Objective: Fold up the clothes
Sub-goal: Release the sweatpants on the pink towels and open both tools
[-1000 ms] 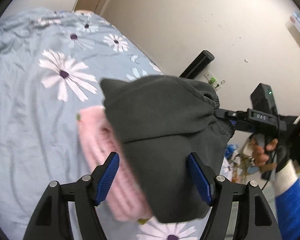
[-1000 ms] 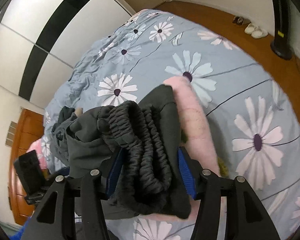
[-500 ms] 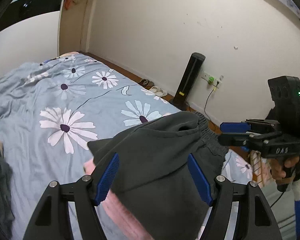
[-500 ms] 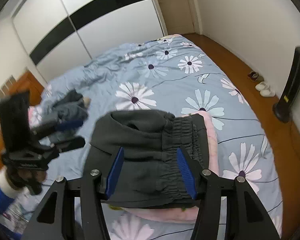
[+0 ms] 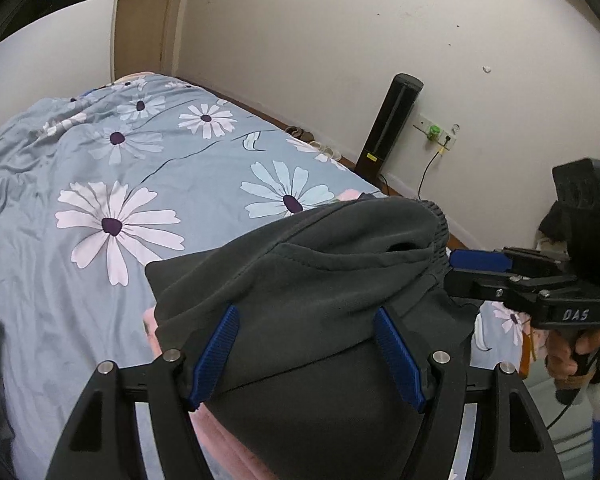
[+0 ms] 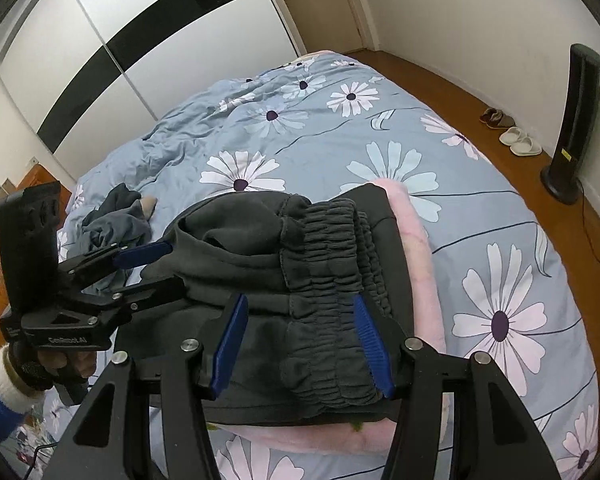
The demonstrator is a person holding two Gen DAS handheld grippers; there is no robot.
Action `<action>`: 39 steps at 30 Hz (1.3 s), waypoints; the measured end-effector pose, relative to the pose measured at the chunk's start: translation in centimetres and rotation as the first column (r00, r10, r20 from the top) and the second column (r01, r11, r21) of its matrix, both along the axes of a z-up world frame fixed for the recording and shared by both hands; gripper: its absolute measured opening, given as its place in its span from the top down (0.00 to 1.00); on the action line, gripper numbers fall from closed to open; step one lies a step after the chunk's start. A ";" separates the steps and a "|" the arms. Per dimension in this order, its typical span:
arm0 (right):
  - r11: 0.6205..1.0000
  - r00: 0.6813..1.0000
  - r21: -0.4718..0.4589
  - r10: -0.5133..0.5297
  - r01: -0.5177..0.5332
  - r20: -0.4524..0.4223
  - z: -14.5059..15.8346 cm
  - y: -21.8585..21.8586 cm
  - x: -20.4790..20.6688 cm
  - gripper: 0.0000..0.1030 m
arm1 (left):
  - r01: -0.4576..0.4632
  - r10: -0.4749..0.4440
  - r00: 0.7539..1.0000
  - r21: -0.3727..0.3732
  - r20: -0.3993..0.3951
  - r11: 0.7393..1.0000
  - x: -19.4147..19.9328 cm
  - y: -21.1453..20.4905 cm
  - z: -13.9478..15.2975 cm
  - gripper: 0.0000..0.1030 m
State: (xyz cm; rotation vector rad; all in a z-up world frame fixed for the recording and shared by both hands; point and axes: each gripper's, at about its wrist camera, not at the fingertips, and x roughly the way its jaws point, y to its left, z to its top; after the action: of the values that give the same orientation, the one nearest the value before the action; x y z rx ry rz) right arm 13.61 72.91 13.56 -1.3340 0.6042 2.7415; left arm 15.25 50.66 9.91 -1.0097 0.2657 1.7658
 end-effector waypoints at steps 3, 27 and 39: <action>1.000 1.000 0.007 -0.015 0.015 0.000 0.6 -0.2 0.1 0.45 | -0.016 0.016 1.000 -0.002 0.008 1.000 0.0 -0.2 0.2 0.27; 0.997 0.995 0.060 -0.051 0.046 0.082 -3.2 -6.3 7.2 0.27 | -0.168 0.168 0.985 -0.015 0.037 0.986 9.6 -6.7 -3.6 0.00; 0.990 0.993 0.139 -0.033 0.017 0.113 -4.7 -7.4 5.8 0.12 | -0.280 0.284 0.958 -0.073 0.048 0.957 8.8 -6.4 -5.5 0.00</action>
State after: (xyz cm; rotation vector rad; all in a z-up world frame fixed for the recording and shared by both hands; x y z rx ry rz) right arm 19.43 65.50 8.89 -1.4288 0.4129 2.6102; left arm 24.09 44.30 4.37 -1.1912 0.1478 1.9903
